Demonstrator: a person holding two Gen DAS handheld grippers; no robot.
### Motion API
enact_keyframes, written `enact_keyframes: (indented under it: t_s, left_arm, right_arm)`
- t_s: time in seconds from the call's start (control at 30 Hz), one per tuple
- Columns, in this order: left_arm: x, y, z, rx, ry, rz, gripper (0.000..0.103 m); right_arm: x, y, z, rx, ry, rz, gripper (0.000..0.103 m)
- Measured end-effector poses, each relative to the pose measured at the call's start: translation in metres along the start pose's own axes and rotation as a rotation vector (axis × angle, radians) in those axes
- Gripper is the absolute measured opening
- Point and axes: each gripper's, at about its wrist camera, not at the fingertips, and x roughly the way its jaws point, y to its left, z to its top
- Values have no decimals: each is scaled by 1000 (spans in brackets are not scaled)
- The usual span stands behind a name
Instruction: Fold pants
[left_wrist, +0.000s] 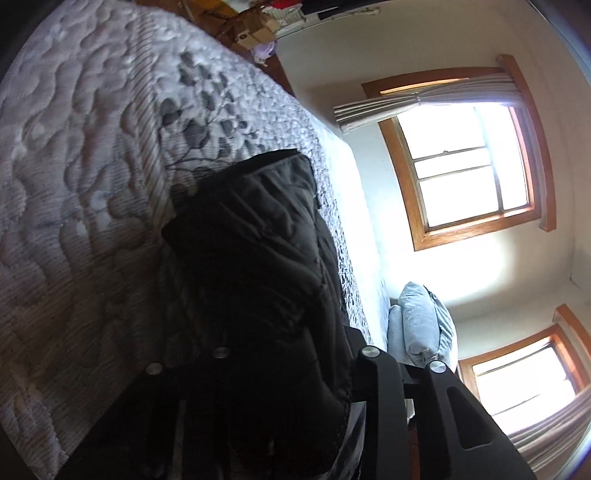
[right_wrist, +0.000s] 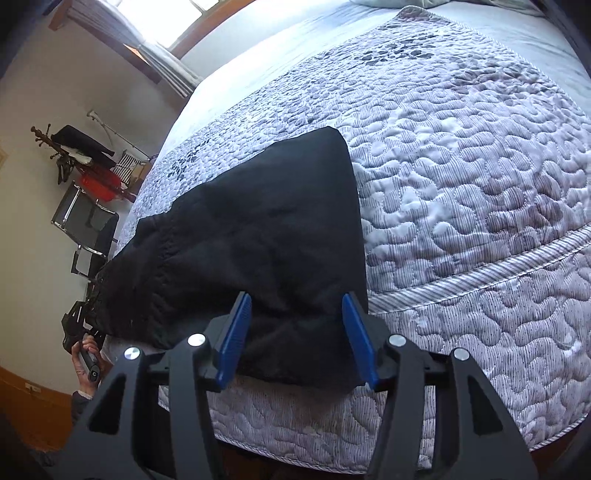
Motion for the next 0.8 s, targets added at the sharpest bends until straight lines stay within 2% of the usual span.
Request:
enact_keyframes:
  t_s: [0.13, 0.43, 0.7, 0.8]
  left_arm:
    - [0, -28, -2, 55, -23, -19, 27]
    - [3, -131, -21, 333, -28, -97, 26]
    - [13, -207, -66, 543, 20, -109, 27]
    - [11, -213, -82, 596, 31, -97, 27]
  right_arm:
    - [-1, -5, 1, 20, -6, 0, 54]
    - [-10, -12, -1, 28, -31, 1, 54]
    - [-19, -10, 0, 13, -57, 19, 54]
    - [-21, -9, 1, 5, -64, 33, 54]
